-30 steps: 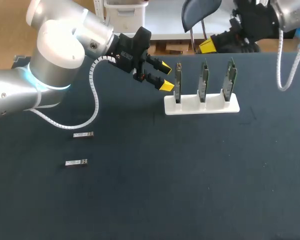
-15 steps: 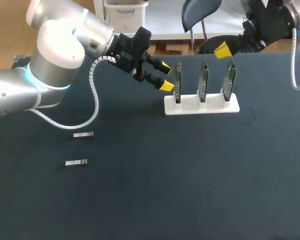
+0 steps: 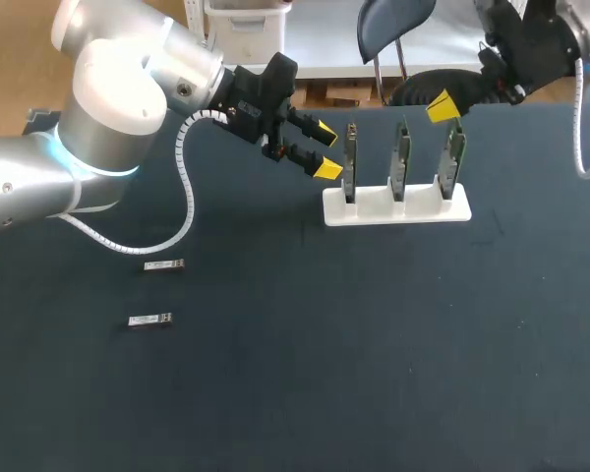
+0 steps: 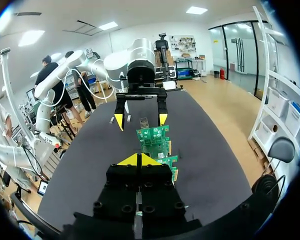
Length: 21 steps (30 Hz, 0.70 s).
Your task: Pick up the optical module with the left hand, and insert it into the network port with the right hand.
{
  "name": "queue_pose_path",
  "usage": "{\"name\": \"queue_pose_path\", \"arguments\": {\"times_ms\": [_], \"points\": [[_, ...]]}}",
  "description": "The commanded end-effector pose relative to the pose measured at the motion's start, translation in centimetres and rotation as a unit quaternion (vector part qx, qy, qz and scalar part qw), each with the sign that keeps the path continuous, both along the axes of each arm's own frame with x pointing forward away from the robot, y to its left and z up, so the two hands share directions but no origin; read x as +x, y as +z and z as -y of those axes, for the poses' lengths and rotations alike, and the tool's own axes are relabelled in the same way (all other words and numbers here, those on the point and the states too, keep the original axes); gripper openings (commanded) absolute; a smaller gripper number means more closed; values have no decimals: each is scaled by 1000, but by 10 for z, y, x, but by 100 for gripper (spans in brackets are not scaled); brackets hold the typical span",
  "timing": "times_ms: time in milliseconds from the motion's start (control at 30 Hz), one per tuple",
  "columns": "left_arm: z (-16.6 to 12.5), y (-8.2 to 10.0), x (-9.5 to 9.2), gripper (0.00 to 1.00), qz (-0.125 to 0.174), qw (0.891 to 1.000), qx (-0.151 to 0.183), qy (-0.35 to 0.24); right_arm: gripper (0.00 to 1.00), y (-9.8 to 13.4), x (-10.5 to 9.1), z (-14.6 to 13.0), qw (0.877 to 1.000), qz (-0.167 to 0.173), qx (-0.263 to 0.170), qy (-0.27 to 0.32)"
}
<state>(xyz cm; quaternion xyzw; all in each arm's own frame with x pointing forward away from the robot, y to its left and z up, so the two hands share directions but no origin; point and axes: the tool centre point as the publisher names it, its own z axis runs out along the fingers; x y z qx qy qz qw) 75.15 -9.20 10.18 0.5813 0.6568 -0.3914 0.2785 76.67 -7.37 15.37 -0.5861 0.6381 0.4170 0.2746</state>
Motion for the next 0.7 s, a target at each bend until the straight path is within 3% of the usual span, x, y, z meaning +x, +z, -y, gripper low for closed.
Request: {"name": "queue_pose_path", "arguments": {"times_ms": [33, 67, 100, 700], "points": [[1, 0, 2, 100, -1, 1000, 1, -2, 0, -1, 3, -1, 1000, -1, 2, 0], [1, 0, 2, 100, -1, 1000, 1, -2, 33, -1, 3, -1, 1000, -1, 2, 0], [1, 0, 2, 100, -1, 1000, 1, -2, 100, -1, 3, -2, 1000, 0, 0, -2], [1, 0, 2, 100, -1, 1000, 1, -2, 100, -2, 3, -3, 1000, 1, -2, -3]]}}
